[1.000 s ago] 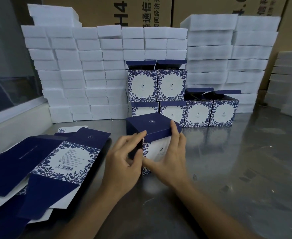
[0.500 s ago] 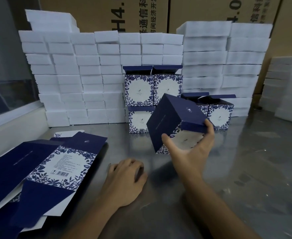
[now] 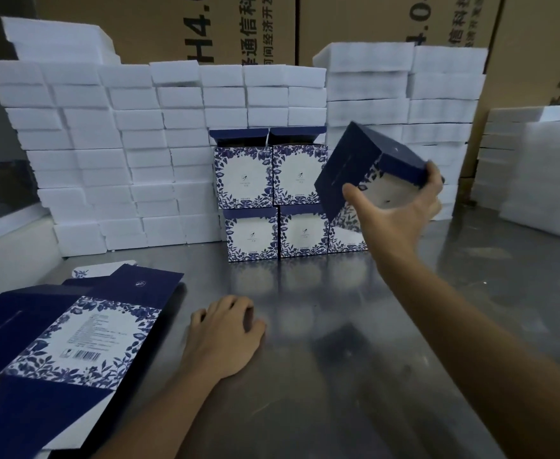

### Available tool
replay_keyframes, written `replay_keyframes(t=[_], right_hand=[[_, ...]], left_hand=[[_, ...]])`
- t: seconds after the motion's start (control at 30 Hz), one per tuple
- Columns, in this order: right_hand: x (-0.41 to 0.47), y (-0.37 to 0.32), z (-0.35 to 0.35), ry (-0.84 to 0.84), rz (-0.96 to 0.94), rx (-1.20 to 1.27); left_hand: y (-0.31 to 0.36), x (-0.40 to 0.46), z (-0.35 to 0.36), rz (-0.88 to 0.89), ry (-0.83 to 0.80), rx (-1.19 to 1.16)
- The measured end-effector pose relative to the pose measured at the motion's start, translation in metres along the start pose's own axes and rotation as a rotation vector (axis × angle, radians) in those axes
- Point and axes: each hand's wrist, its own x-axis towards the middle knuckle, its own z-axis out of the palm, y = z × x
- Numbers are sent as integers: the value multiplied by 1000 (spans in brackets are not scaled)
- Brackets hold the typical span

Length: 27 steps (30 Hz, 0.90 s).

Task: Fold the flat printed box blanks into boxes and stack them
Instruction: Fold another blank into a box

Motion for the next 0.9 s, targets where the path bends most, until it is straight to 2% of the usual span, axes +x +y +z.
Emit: replay_keyframes(t=[0.17, 0.3, 0.6, 0.9], right_hand=[[36, -8, 21, 22, -142, -174], [54, 7, 32, 48, -115, -345], [78, 40, 52, -89, -54, -559], [81, 59, 64, -166, -24, -605]], left_hand=[[-1, 5, 2, 12, 19, 8], [-2, 7, 4, 7, 38, 14], [-1, 7, 5, 0, 38, 35], [2, 5, 1, 3, 34, 51]])
